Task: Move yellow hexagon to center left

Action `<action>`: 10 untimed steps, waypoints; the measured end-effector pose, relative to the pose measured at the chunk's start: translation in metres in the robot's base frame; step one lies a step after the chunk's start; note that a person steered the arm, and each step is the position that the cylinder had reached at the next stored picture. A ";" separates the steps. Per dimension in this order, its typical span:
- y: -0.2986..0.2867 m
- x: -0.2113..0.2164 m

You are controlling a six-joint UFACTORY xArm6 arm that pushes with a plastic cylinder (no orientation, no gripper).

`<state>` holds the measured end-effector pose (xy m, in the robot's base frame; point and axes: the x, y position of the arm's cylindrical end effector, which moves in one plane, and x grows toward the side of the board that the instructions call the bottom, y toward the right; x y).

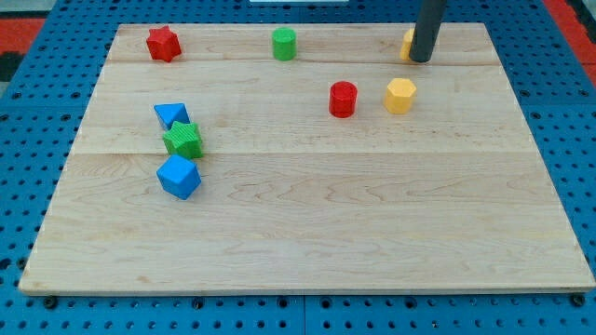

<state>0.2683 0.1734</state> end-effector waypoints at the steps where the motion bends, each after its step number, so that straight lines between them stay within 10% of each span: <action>1: -0.007 0.001; 7: -0.149 0.154; 10: -0.146 0.079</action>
<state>0.3469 0.0276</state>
